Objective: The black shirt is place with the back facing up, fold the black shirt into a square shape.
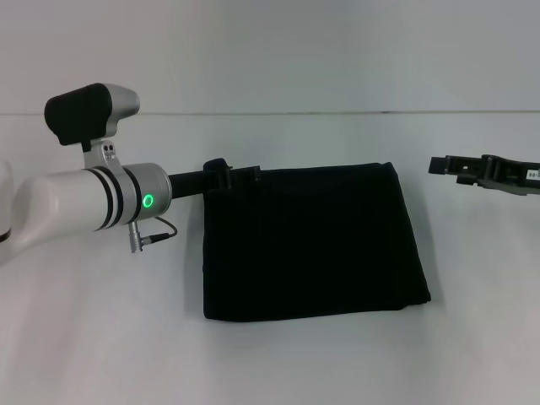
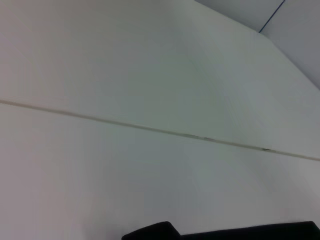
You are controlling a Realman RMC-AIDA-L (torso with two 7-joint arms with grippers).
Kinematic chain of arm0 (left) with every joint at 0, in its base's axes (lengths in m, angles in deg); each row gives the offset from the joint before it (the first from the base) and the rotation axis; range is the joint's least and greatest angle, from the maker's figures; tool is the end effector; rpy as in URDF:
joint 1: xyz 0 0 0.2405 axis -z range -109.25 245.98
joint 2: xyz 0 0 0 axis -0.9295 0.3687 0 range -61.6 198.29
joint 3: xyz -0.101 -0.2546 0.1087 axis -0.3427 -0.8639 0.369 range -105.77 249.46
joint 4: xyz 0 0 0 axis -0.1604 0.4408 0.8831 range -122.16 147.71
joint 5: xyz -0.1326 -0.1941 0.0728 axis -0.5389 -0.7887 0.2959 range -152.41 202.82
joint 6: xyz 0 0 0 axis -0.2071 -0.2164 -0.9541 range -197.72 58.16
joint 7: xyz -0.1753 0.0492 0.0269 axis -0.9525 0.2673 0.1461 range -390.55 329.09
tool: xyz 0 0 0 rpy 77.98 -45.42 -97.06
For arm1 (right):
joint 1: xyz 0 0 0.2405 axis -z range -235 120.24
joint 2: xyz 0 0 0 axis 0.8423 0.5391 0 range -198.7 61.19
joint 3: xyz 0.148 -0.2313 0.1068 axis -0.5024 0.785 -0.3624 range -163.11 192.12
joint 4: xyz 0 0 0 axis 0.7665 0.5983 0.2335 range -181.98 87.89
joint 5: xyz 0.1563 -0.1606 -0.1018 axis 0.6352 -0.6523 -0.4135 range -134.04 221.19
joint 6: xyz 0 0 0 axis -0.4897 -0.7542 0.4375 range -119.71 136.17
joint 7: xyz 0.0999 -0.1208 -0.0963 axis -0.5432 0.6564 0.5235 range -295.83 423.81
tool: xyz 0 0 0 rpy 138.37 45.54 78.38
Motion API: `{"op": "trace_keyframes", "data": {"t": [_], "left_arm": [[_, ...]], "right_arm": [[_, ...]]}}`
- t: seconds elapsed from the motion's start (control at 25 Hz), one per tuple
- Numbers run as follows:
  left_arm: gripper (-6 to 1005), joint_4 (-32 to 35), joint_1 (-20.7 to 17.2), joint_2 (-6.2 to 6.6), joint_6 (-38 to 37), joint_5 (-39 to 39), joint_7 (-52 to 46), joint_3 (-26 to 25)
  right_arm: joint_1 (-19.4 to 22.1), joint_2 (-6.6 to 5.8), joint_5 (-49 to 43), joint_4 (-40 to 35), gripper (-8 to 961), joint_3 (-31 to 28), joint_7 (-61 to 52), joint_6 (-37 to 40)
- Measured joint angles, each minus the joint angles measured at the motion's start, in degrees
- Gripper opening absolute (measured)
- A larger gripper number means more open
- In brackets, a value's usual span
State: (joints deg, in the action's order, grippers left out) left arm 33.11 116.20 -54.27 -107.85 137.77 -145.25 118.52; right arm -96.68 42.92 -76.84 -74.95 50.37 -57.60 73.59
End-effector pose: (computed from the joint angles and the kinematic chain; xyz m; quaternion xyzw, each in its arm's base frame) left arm -0.2739 0.5126 -0.1334 -0.7787 -0.5238 -0.1888 0.2893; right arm 0.3368 0.4844 -0.0093 -0.7681 0.5576 0.2190 0.2261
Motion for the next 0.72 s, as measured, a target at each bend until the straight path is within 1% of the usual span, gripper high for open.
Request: {"op": "trace_keyframes", "data": {"t": [0.12, 0.2, 0.32, 0.64, 0.72], "left_arm": [[871, 0.2, -0.2, -0.26, 0.5, -0.1, 2.5, -0.2], [870, 0.7, -0.5, -0.76, 1.1, -0.3, 4.6, -0.6], [812, 1.5, -1.1, -1.32, 1.5, -0.3, 5.9, -0.7], [657, 1.6, -1.2, -1.39, 1.9, -0.8, 5.9, -0.8], [561, 1.6, -1.1, -1.40, 1.9, -1.5, 5.9, -0.8]], "right_arm": [[-0.1, 0.21, 0.0, 0.2, 793, 0.4, 0.5, -0.1], [-0.2, 0.41, 0.0, 0.3, 793, 0.7, 0.8, -0.2], [-0.2, 0.75, 0.0, 0.4, 793, 1.0, 1.3, -0.2], [0.1, 0.91, 0.1, 0.4, 793, 1.0, 2.2, -0.3], [0.2, 0.91, 0.2, 0.3, 793, 0.7, 2.7, -0.4]]}}
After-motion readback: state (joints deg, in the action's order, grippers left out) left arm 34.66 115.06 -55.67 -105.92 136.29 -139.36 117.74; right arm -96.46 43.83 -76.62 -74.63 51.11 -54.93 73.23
